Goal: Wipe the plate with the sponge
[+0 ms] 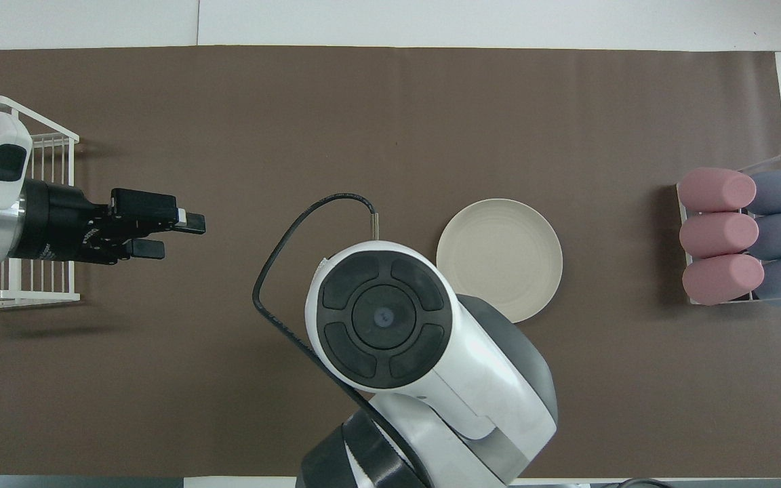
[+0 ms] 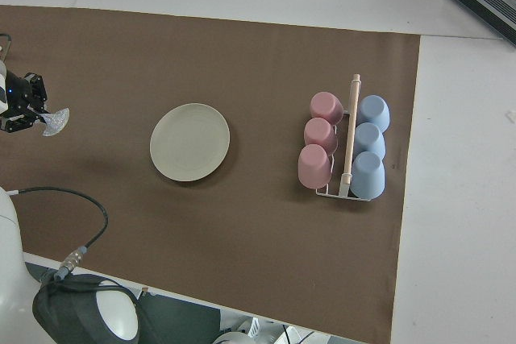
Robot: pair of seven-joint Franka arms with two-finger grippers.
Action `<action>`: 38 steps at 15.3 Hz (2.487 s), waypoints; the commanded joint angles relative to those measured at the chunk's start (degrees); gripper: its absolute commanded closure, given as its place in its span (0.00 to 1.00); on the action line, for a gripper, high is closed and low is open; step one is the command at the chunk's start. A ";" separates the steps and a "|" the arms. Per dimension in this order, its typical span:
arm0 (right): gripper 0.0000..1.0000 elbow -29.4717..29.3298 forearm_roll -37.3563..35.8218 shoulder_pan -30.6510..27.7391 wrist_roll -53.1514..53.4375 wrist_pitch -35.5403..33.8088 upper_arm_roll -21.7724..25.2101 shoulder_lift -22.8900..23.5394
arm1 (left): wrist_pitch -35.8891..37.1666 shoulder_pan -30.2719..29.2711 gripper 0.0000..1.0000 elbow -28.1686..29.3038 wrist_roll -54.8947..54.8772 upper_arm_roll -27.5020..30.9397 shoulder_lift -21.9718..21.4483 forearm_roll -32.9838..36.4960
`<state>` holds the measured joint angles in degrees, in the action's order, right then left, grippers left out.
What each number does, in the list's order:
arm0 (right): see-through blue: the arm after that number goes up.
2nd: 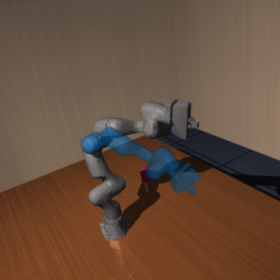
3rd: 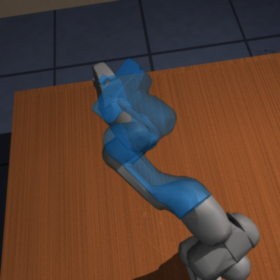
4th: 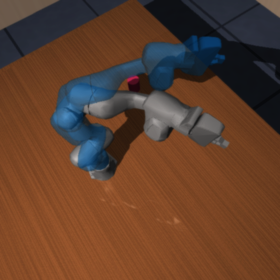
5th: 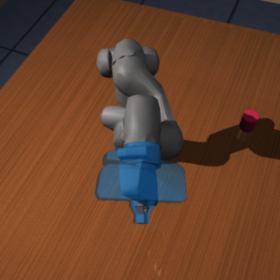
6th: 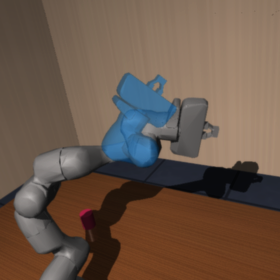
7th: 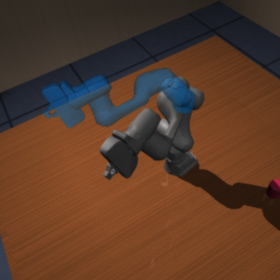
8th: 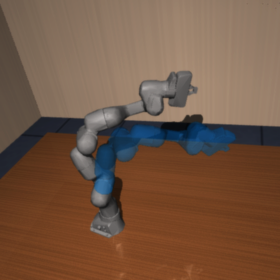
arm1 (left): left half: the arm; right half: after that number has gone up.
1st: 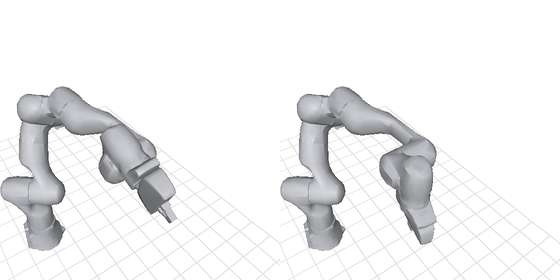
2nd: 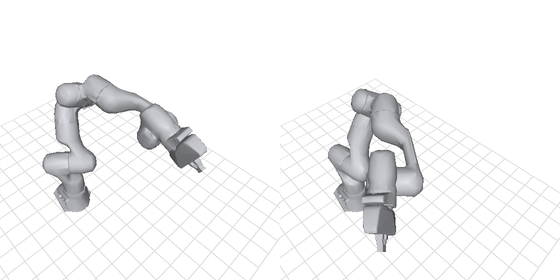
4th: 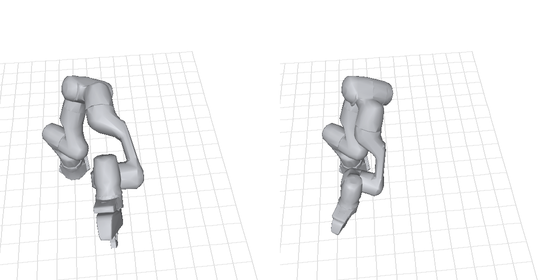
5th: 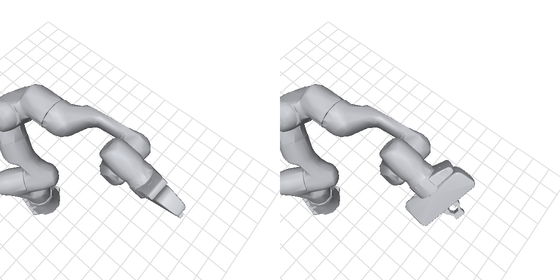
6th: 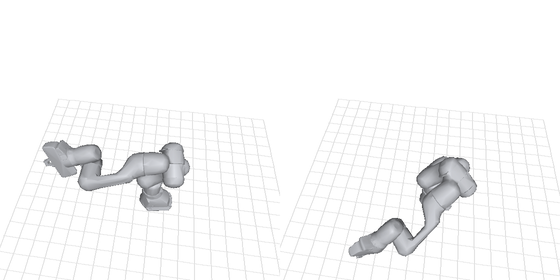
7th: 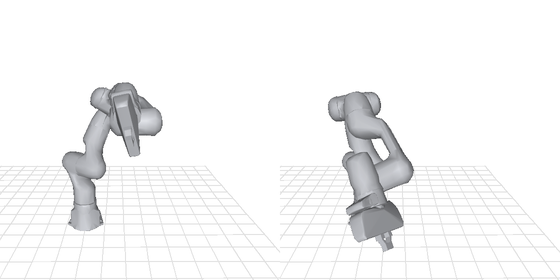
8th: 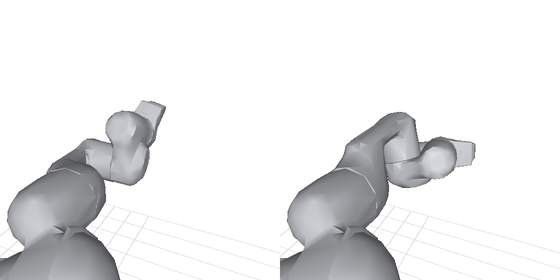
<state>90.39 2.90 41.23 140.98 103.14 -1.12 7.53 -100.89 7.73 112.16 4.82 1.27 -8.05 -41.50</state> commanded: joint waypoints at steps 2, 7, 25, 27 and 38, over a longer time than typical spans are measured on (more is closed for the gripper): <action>1.00 -1.53 -0.71 0.60 0.96 -1.36 -0.20 0.56 | -1.33 -0.88 0.00 5.17 -6.84 -0.13 -2.15 -9.63; 1.00 -1.53 -0.97 0.43 0.96 -1.45 -0.11 0.56 | 2.35 -0.87 0.00 10.27 -20.87 -0.13 -0.57 -21.67; 1.00 -1.18 -0.97 0.08 0.88 -1.19 -0.02 0.38 | 11.14 6.25 0.81 8.87 -27.41 -0.13 5.50 -34.09; 1.00 -1.18 -0.97 0.08 0.88 -1.19 -0.11 0.38 | 11.77 6.16 1.00 8.87 -27.06 -0.13 5.50 -34.08; 0.00 -1.27 -1.23 -0.01 2.02 -1.36 -0.02 0.47 | 12.03 6.25 1.00 8.25 -23.90 -0.13 5.50 -33.21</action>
<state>90.02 2.85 41.62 141.51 102.99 -0.91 7.54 -90.28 13.90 121.76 -20.86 0.76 -2.94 -75.41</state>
